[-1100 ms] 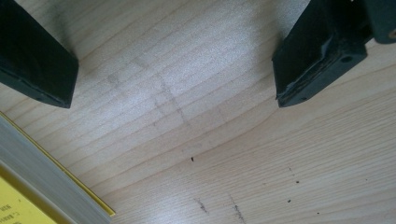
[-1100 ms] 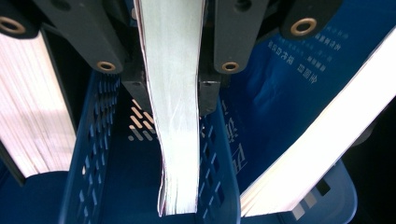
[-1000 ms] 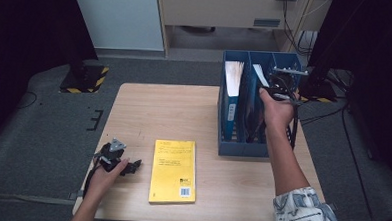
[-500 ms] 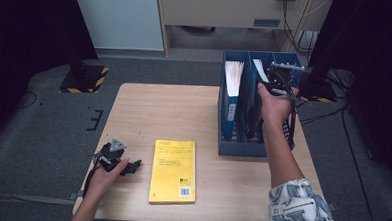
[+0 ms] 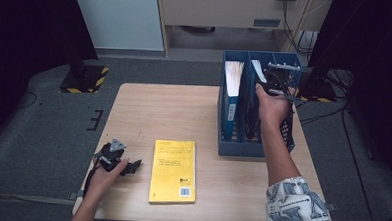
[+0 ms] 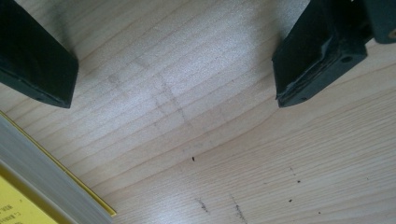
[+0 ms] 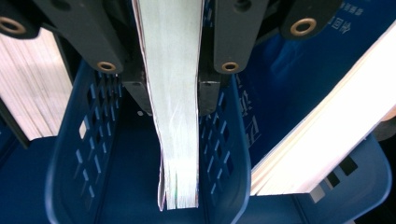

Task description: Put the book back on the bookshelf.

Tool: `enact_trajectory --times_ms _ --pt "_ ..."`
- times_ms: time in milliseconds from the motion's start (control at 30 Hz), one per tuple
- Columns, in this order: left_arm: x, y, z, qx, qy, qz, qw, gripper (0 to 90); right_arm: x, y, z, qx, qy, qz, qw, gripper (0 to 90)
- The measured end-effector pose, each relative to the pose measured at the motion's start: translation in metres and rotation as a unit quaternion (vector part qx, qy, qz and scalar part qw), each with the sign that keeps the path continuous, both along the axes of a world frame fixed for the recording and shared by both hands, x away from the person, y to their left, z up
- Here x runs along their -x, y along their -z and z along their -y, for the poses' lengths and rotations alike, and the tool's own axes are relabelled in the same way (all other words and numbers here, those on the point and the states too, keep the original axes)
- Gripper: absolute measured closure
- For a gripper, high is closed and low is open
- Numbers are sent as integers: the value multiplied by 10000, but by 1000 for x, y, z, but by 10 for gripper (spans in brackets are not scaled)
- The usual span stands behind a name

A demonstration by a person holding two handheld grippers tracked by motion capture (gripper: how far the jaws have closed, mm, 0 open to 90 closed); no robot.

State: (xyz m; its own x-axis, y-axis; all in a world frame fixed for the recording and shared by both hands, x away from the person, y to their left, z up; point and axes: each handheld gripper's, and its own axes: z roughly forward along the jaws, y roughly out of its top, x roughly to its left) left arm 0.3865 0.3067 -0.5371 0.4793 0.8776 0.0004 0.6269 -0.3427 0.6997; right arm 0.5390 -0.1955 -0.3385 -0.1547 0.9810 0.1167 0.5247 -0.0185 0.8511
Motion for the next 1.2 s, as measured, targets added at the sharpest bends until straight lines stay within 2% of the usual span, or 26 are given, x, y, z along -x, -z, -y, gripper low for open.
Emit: enact_trajectory --times_ms 167,333,500,600,933,1200 --pt "0 0 0 1 -1 0 10000 0 -2 2 1 54 22 -1 10000 732" --pt "0 0 0 -1 1 -1 10000 0 -2 5 2 -94 7 -9 10000 731" --pt "0 0 0 -3 1 0 10000 0 -1 6 -2 -28 -47 10 10000 730" --pt "0 0 0 0 -1 0 10000 0 0 7 -2 -84 -69 15 9999 728" --pt "0 0 0 -3 1 1 10000 0 2 7 1 -611 -131 -99 9980 683" --pt "0 0 0 -8 2 3 10000 0 2 7 -3 -808 -246 -139 9963 639"
